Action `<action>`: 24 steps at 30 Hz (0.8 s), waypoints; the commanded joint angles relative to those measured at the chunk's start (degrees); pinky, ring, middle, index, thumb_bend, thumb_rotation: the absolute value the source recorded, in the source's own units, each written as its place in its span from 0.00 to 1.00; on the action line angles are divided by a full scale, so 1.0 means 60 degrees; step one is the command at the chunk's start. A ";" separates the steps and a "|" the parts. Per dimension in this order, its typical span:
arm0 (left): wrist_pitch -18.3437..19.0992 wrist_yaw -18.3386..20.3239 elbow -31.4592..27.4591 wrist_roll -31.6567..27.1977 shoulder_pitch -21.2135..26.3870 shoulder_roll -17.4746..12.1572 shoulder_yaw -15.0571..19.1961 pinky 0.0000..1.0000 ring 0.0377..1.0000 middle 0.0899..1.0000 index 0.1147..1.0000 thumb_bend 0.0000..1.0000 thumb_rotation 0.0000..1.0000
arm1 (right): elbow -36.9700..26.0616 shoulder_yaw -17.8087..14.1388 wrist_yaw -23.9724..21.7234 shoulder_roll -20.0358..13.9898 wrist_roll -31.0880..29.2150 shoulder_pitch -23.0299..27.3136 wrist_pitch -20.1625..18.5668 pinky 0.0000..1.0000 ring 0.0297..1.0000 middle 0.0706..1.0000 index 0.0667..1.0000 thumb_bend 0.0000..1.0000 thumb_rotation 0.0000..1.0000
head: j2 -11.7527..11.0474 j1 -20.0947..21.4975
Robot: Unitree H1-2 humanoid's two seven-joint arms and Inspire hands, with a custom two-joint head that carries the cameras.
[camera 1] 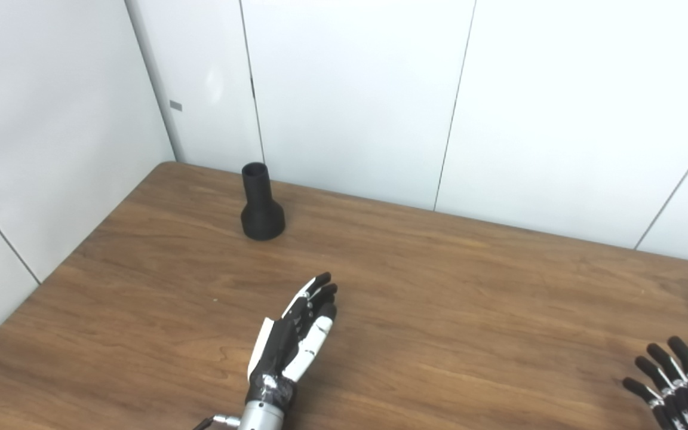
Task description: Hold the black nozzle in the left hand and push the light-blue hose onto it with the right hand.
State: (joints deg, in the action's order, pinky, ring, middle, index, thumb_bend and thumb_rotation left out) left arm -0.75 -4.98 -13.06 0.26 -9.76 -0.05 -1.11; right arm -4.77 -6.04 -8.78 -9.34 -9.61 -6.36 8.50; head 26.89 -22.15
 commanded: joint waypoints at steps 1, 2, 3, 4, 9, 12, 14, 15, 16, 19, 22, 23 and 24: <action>0.0177 -0.0075 0.0086 0.0327 -0.0512 0.0319 -0.0171 0.95 0.89 0.87 0.91 0.45 0.46 | 0.0446 0.0006 0.0034 0.0110 -0.0030 -0.0182 0.0312 0.73 0.86 0.89 0.92 0.59 0.93 | 0.0047 0.0038; 0.0187 -0.0124 0.0061 0.0523 -0.0519 0.0289 -0.0201 0.93 0.89 0.87 0.91 0.46 0.44 | 0.0512 0.0024 -0.0098 0.0078 -0.0170 -0.0159 0.0381 0.74 0.87 0.90 0.93 0.62 0.94 | 0.0047 0.0038; 0.0166 -0.0151 0.0045 0.0656 -0.0525 0.0255 -0.0229 0.90 0.89 0.88 0.92 0.49 0.41 | 0.0579 0.0039 -0.0226 0.0051 -0.0311 -0.0135 0.0450 0.76 0.89 0.91 0.94 0.64 0.95 | 0.0037 0.0091; 0.0119 -0.0194 0.0031 0.0787 -0.0534 0.0234 -0.0247 0.90 0.89 0.88 0.92 0.52 0.37 | 0.0634 0.0047 -0.0308 0.0035 -0.0402 -0.0117 0.0495 0.78 0.91 0.92 0.96 0.66 0.95 | 0.0066 0.0119; -0.0313 -0.0767 0.0057 0.1833 -0.0454 0.0207 -0.0128 0.88 0.88 0.88 0.91 0.64 0.21 | 0.0573 0.0023 -0.0275 0.0096 -0.0498 -0.0100 0.0312 0.79 0.92 0.93 0.96 0.71 0.95 | 0.0059 0.0255; -0.0420 -0.1084 -0.0080 0.2250 -0.0251 0.0098 0.0160 0.82 0.86 0.88 0.91 0.72 0.16 | 0.0535 0.0008 -0.0184 0.0132 -0.0470 -0.0104 0.0214 0.79 0.93 0.94 0.97 0.73 0.96 | 0.0064 0.0368; -0.0408 -0.1236 -0.0229 0.2424 0.0038 -0.0066 0.0450 0.80 0.86 0.88 0.90 0.76 0.15 | 0.0483 0.0003 -0.0145 0.0156 -0.0485 -0.0127 0.0135 0.80 0.94 0.94 0.97 0.71 0.96 | 0.0045 0.0406; -0.0319 -0.1256 -0.0345 0.2493 0.0230 -0.0189 0.0621 0.81 0.87 0.88 0.89 0.78 0.13 | 0.0442 0.0010 -0.0124 0.0161 -0.0467 -0.0141 0.0095 0.80 0.94 0.94 0.97 0.70 0.96 | 0.0045 0.0406; -0.0230 -0.1251 -0.0454 0.2510 0.0398 -0.0284 0.0782 0.83 0.88 0.88 0.89 0.80 0.13 | 0.0390 0.0022 -0.0100 0.0164 -0.0440 -0.0160 0.0059 0.80 0.94 0.95 0.97 0.69 0.97 | 0.0001 0.0425; 0.0272 -0.1149 -0.0768 0.2669 0.0902 -0.0537 0.1212 0.85 0.88 0.89 0.89 0.82 0.13 | 0.0269 0.0042 -0.0081 0.0164 -0.0491 -0.0194 -0.0078 0.81 0.94 0.95 0.98 0.65 0.98 | 0.0001 0.0425; 0.0920 -0.1033 -0.1114 0.2849 0.1484 -0.0892 0.1581 0.85 0.84 0.87 0.89 0.82 0.15 | 0.0216 0.0036 -0.0020 0.0180 -0.0424 -0.0216 -0.0108 0.79 0.94 0.94 0.97 0.66 0.95 | 0.0005 0.0424; 0.1083 -0.1006 -0.1177 0.2937 0.1604 -0.0986 0.1633 0.84 0.84 0.86 0.89 0.83 0.18 | 0.0232 0.0035 -0.0012 0.0185 -0.0397 -0.0214 -0.0087 0.79 0.94 0.95 0.98 0.66 0.95 | -0.0012 0.0428; 0.1248 -0.0977 -0.1230 0.2992 0.1753 -0.1095 0.1697 0.84 0.84 0.86 0.89 0.83 0.19 | 0.0277 0.0029 -0.0034 0.0181 -0.0413 -0.0205 -0.0031 0.79 0.94 0.95 0.98 0.66 0.95 | -0.0012 0.0428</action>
State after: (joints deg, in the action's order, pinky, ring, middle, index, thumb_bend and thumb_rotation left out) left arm 6.46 -11.07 -18.51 16.93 -1.39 -5.99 9.08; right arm -4.89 -6.33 -9.04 -9.55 -11.80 -6.55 7.20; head 26.81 -19.51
